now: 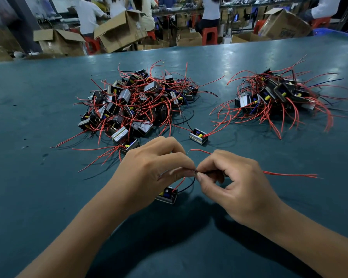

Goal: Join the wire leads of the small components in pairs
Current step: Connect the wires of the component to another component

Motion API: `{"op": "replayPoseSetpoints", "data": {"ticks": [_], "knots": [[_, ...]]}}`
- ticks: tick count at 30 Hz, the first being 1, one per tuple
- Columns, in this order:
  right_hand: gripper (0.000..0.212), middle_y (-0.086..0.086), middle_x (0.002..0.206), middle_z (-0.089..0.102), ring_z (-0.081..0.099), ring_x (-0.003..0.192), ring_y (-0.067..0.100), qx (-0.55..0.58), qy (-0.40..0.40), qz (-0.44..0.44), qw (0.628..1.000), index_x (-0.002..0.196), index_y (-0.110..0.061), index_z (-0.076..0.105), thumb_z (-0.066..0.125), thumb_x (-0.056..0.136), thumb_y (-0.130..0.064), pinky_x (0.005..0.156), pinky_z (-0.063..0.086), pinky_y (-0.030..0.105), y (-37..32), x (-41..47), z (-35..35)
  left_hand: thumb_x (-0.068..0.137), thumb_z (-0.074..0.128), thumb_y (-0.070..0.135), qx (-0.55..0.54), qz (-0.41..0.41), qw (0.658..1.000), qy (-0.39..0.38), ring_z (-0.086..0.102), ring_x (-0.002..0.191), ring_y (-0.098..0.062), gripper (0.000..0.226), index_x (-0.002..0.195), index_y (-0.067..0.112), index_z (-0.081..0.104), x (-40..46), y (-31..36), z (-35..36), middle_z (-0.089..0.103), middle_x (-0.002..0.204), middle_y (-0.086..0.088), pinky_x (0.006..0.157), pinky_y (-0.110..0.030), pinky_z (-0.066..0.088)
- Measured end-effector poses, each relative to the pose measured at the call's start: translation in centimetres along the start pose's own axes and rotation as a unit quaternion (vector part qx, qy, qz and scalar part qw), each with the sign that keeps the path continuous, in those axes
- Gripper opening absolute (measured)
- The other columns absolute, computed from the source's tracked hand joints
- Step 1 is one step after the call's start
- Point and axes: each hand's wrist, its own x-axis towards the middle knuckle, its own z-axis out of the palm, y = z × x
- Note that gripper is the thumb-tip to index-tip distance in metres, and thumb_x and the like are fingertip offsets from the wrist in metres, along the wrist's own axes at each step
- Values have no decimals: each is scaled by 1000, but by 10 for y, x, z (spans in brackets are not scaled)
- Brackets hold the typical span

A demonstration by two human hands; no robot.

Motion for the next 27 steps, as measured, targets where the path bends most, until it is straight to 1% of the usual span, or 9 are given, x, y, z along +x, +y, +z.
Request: {"op": "replayPoseSetpoints", "data": {"ticks": [5, 10, 12, 14, 16, 20, 23, 25, 27], "knots": [[5, -9, 70, 56, 54, 66, 11, -6, 1, -7, 1000, 80, -15, 65, 67, 84, -13, 62, 45, 25, -1, -1, 0, 96, 62, 29, 1, -3, 1000, -15, 57, 80, -14, 18, 93, 16, 74, 1, 3, 0, 59, 90, 3, 65, -37, 48], [4, -7, 69, 56, 53, 65, 12, -36, 7, -24, 999, 80, -13, 67, 67, 84, -13, 63, 45, 29, -3, 1, 0, 97, 57, 34, -87, -84, 992, -39, 55, 76, -9, 19, 88, 20, 67, -1, 11, 2, 53, 84, 12, 65, -30, 44], [4, -7, 69, 55, 53, 65, 12, -42, 6, -25, 999, 80, -12, 68, 67, 84, -14, 63, 45, 30, -3, 0, 0, 97, 56, 37, -112, -113, 986, -52, 56, 76, -10, 21, 86, 22, 65, 0, 13, 2, 52, 82, 12, 66, -24, 42], [5, -9, 69, 54, 52, 65, 11, -39, 4, -23, 999, 79, -13, 67, 68, 84, -14, 62, 45, 29, -4, 0, 0, 96, 58, 33, -139, -138, 979, -59, 53, 72, -8, 19, 83, 20, 64, 0, 14, 3, 52, 79, 12, 64, -15, 36], [6, -11, 69, 54, 52, 65, 10, -26, 5, -15, 1000, 79, -15, 66, 68, 84, -14, 62, 44, 28, -4, -1, 1, 94, 59, 28, -183, -175, 966, -58, 48, 66, -5, 18, 80, 18, 64, 0, 16, 4, 51, 76, 13, 61, -13, 33], [8, -11, 66, 54, 52, 63, 9, 2, 17, 12, 1000, 77, -15, 65, 68, 82, -12, 60, 43, 24, -4, -1, 2, 92, 58, 31, -241, -224, 943, -45, 39, 57, -2, 18, 76, 22, 62, 0, 19, 12, 48, 65, 19, 56, -13, 30], [8, -10, 64, 56, 54, 62, 9, 19, 32, 49, 998, 75, -16, 65, 69, 81, -13, 57, 41, 18, -3, -1, 2, 91, 62, 34, -244, -232, 941, -46, 42, 58, -1, 13, 79, 28, 64, -1, 15, 12, 51, 65, 21, 56, -14, 33], [8, -11, 62, 56, 53, 59, 6, 26, 41, 70, 996, 74, -17, 66, 69, 81, -16, 56, 38, 11, -2, -1, 3, 89, 68, 33, -235, -233, 941, -71, 42, 58, -1, 4, 86, 30, 67, -3, 10, 11, 54, 69, 20, 56, -13, 35], [7, -11, 61, 57, 52, 56, 5, 28, 45, 82, 995, 75, -19, 68, 69, 82, -17, 53, 37, 11, -1, -1, 3, 89, 75, 30, -213, -226, 946, -96, 42, 57, -5, 5, 91, 31, 71, -5, 8, 11, 55, 73, 19, 55, -12, 34]]}}
